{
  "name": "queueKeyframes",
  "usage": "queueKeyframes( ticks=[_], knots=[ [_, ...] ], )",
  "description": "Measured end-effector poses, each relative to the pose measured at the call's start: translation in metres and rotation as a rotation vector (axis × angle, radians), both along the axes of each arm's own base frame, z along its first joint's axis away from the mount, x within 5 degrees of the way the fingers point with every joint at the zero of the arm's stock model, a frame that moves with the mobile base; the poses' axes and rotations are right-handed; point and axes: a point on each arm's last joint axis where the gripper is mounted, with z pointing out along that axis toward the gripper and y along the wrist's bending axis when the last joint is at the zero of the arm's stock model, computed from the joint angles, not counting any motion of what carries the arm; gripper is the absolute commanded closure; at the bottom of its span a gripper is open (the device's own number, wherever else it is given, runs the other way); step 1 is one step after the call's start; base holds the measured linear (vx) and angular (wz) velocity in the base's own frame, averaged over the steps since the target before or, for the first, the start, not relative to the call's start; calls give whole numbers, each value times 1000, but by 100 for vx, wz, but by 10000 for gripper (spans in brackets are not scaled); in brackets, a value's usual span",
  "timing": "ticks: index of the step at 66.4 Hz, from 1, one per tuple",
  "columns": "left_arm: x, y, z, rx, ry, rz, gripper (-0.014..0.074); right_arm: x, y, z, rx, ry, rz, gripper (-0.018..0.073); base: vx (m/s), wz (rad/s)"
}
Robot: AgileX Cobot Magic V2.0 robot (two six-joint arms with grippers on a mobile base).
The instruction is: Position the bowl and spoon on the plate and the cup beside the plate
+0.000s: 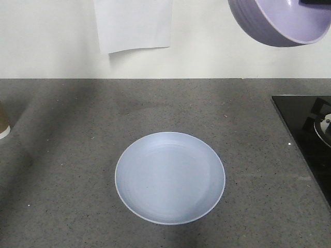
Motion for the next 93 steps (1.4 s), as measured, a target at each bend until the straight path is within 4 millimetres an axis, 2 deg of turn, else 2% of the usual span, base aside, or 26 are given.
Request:
queueKeyframes(
  ticks=[93],
  knots=[
    [0, 0, 0, 0, 0, 0, 602, 0, 0, 0, 0, 0, 0, 569, 0, 0]
  ],
)
